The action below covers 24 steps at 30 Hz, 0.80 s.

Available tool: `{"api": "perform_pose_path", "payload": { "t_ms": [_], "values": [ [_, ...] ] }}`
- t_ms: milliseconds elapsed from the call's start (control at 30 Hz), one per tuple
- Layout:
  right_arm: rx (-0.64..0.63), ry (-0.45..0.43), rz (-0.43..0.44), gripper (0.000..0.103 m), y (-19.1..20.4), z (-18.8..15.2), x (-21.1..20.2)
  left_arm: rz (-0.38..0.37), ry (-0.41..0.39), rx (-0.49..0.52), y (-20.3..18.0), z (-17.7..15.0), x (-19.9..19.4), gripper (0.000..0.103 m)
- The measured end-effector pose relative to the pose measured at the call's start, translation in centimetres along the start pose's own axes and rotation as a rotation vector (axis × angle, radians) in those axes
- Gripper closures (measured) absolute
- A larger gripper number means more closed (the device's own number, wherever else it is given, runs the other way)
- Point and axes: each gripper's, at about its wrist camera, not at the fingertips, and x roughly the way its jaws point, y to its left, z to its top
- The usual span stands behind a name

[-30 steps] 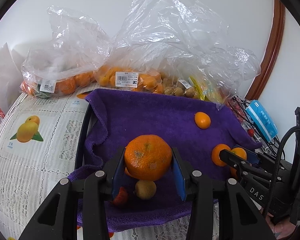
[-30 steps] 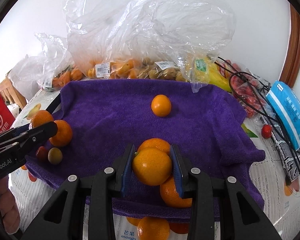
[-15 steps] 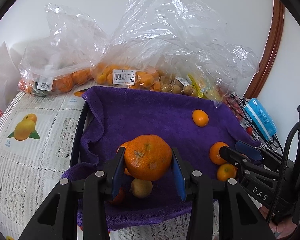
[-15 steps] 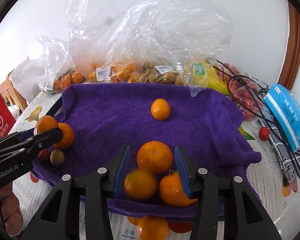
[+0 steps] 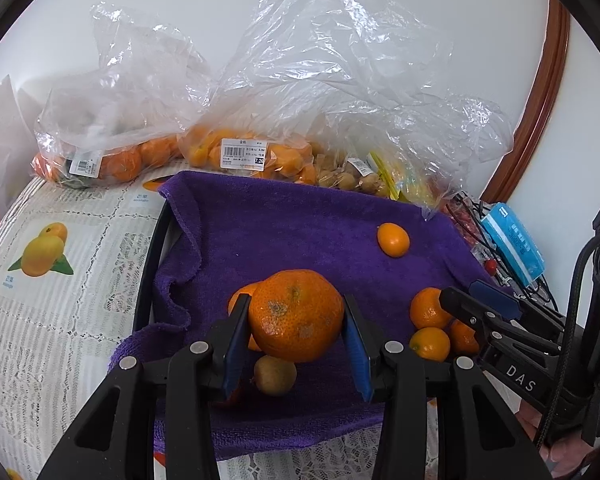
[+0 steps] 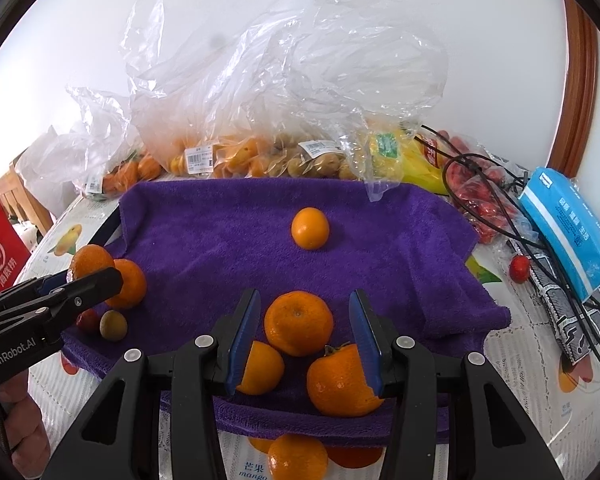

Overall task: Organize fruits
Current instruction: 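Open the right tool to drop its orange onto the towel, then open the left tool to drop the large orange onto the towel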

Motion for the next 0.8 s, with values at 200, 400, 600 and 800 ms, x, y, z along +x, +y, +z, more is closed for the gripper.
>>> {"api": "perform_pose_path", "payload": {
  "t_ms": [200,400,600,800],
  "values": [
    [0.021,-0.013,-0.011,0.057,-0.5,0.1,-0.3,-0.003,-0.004,-0.006,0.1,0.0,0.0,0.062],
    [0.035,-0.013,-0.017,0.057,-0.7,0.2,-0.4,0.001,-0.007,0.005,-0.3,-0.1,0.0,0.061],
    [0.035,-0.012,-0.017,0.057,-0.7,0.2,-0.3,0.033,-0.027,0.043,-0.9,0.0,-0.6,0.053],
    [0.030,-0.014,-0.020,0.057,-0.6,0.1,-0.3,0.032,-0.003,0.050,-0.7,0.3,-1.0,0.045]
  ]
}}
